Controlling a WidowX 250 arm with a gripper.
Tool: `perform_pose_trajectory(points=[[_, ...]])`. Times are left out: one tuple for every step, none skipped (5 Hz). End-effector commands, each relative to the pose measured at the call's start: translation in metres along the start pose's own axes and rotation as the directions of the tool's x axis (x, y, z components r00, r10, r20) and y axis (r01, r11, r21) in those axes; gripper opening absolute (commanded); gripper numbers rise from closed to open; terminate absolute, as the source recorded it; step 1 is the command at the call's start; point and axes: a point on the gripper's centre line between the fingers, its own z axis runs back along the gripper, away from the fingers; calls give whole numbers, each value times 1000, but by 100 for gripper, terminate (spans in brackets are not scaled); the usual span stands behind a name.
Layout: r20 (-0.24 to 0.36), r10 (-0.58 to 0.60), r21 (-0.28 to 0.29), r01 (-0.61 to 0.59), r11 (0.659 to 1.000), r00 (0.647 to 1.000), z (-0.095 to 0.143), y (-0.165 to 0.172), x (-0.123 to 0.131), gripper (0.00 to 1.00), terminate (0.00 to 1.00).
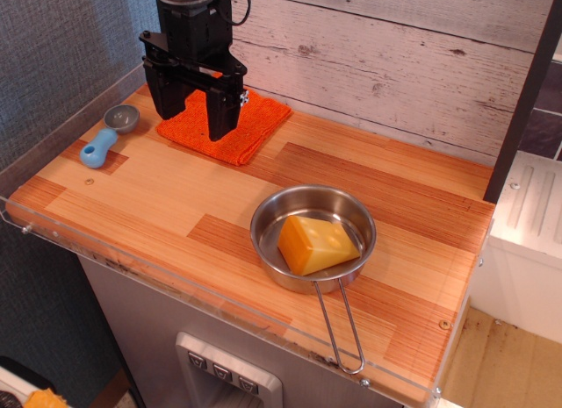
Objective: Put the spoon on the cloth.
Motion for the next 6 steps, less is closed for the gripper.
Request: perform_pose_trajectory(points=[[0,0,0,0,1000,1000,0,0,0,100,0],[27,-94,7,94,996,995,1,27,-15,100,0],[49,-58,46,56,997,997,6,55,-29,100,0],[64,2,103,-8,995,998,3,86,-39,100,0],[67,61,127,-69,990,996,-7,95,-39,100,0],[66,105,129,-113,985,992,-12,101,-38,100,0]])
